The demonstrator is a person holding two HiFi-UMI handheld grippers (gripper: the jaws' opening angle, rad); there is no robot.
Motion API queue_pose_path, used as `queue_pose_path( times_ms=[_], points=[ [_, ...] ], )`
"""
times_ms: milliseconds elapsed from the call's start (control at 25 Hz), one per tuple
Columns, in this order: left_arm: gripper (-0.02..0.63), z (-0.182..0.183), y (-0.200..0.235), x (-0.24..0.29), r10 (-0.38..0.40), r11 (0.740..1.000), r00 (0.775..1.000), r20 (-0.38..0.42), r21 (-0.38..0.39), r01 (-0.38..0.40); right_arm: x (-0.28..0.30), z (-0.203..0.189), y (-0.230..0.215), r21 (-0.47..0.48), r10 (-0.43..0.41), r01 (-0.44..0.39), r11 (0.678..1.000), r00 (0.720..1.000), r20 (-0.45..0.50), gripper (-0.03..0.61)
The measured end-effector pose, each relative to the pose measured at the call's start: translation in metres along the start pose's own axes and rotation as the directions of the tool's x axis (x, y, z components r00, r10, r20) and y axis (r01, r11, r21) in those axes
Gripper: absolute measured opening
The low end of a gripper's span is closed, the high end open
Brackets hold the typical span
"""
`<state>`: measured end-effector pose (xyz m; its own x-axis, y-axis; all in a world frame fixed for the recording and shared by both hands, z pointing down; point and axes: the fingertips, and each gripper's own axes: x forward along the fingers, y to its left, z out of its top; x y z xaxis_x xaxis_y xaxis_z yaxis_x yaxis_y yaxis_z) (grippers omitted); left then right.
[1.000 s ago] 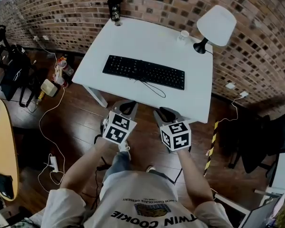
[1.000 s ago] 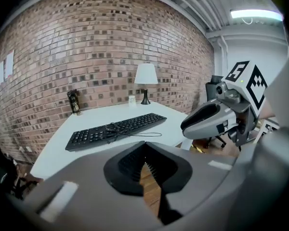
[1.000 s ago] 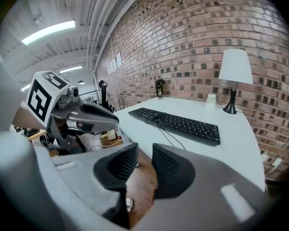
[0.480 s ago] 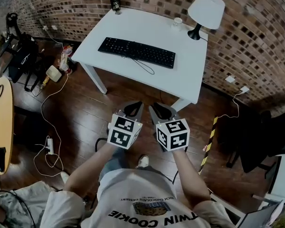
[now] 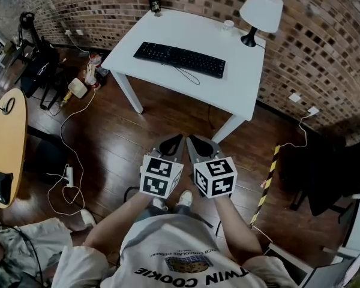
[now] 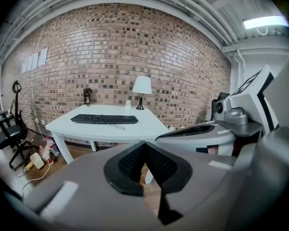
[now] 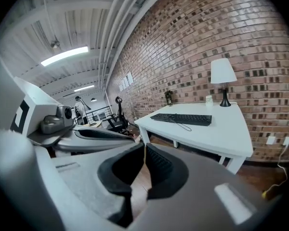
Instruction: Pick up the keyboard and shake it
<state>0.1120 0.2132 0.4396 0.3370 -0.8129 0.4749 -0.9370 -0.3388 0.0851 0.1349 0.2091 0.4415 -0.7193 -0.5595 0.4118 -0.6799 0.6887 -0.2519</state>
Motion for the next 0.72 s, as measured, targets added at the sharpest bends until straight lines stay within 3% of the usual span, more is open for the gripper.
queue_pose_path(
  times_ms=[720],
  points=[
    [0.006, -0.024, 0.020, -0.088, -0.056, 0.998, 0.996, 0.067, 0.000, 0.056, -0.019, -0.016, 0.086, -0.008, -0.121, 0.121, 0.993, 0.992, 0.033, 0.012]
  ],
)
